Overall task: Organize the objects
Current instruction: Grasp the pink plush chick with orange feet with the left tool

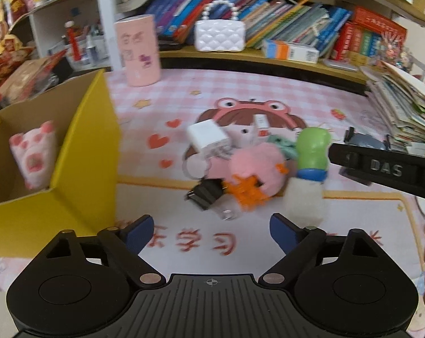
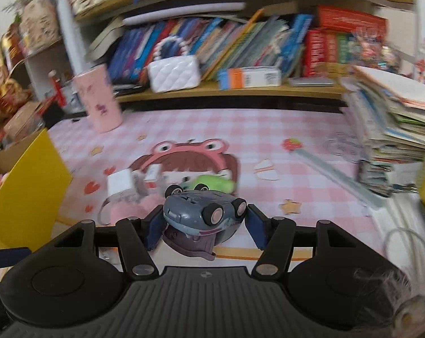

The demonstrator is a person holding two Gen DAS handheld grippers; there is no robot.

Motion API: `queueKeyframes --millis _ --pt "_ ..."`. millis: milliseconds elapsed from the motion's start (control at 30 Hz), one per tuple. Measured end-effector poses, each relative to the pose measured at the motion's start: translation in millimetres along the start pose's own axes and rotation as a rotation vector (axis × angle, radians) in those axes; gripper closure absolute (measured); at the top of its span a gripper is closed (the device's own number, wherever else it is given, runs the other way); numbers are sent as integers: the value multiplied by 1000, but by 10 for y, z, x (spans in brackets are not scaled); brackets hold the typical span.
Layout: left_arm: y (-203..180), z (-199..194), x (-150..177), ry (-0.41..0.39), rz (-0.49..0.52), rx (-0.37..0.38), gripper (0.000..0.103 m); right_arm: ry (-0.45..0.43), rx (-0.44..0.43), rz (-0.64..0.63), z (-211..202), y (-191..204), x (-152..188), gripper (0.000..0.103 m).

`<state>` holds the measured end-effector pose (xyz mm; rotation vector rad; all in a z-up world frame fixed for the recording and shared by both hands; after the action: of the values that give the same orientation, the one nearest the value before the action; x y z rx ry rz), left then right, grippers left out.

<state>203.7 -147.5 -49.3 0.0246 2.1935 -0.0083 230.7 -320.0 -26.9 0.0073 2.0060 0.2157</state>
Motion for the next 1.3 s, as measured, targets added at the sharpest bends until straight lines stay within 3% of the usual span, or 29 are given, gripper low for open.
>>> queueKeyframes --millis 233,433,633,767,833,967,1067,1100,1300 --pt "-118 254 -77 -9 2 -1 42 5 46 23 -103 -213 5 44" --pt "-216 387 -130 -20 34 20 53 21 45 25 -106 -262 31 44" --pt "-313 514 -260 -53 75 54 53 25 52 26 -103 -289 30 44" --pt "-386 720 -285 -2 70 107 41 31 56 27 -93 -310 32 44" --pt "-441 797 -281 9 94 109 30 33 57 28 -89 -321 34 44" --pt "-507 907 -254 27 109 122 30 34 61 30 -91 -332 30 44" --pt "-532 955 -241 30 105 137 43 39 67 34 -93 -348 40 44" --pt "-545 967 -234 34 102 155 56 41 70 34 -94 -352 44 44" --pt "-518 843 -291 6 71 181 57 37 80 34 -135 -354 45 44"
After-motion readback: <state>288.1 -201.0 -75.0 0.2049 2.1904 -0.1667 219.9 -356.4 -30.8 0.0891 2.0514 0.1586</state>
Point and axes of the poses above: each gripper's, at about its wrist camera, not at the fingertips, and z roughly the way its jaws point, y to its left, x to its underside, the point moved 2 cm from there along z, roughly the way its jaws point, and after that the axes turned 14 degrees about -y, right-handed, at the moved point
